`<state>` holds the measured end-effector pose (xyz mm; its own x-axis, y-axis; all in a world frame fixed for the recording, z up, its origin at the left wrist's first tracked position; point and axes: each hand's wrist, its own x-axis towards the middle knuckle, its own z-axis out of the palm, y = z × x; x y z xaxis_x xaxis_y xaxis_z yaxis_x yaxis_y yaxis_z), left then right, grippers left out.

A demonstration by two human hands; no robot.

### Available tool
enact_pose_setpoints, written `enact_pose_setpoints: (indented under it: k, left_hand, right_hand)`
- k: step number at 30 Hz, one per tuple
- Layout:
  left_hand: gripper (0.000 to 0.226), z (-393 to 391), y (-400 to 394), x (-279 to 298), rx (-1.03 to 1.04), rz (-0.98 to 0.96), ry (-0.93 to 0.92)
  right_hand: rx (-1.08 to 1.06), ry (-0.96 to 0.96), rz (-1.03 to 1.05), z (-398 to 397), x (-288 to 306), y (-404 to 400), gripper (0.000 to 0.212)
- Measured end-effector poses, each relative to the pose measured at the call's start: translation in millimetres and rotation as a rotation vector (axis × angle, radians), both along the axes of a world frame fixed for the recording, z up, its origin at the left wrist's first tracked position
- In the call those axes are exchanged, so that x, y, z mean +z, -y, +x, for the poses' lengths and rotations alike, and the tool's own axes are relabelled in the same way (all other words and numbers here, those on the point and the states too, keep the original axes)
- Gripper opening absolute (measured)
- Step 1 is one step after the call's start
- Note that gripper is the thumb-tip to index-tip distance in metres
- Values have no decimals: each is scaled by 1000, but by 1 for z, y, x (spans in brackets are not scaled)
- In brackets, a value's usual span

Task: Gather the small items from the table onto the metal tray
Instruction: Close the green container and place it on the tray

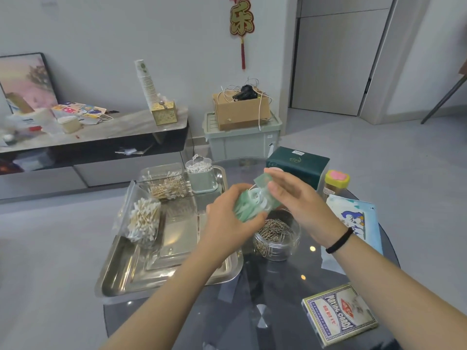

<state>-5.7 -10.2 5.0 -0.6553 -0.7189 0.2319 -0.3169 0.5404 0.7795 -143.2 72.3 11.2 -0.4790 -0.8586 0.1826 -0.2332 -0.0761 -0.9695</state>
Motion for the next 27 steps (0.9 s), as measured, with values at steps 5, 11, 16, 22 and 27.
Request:
enact_pose_setpoints:
  k: [5, 11, 16, 22, 27]
  left_hand:
    - [48, -3, -1, -3, -7, 2, 18]
    - [64, -4, -2, -2, 9, 74, -16]
    - [58, -1, 4, -6, -26, 133, -97]
    - [60, 1, 9, -7, -99, 222, -192]
    - [59, 2, 10, -8, -102, 233, -215]
  right_hand:
    - [-4, -175, 53, -2, 1, -4, 56]
    - [17, -240, 74, 3, -1, -5, 59]
    - [72, -144, 86, 0, 4, -8, 51]
    - [185, 107, 17, -5, 2, -8, 44]
    - [182, 218, 1, -6, -1, -7, 47]
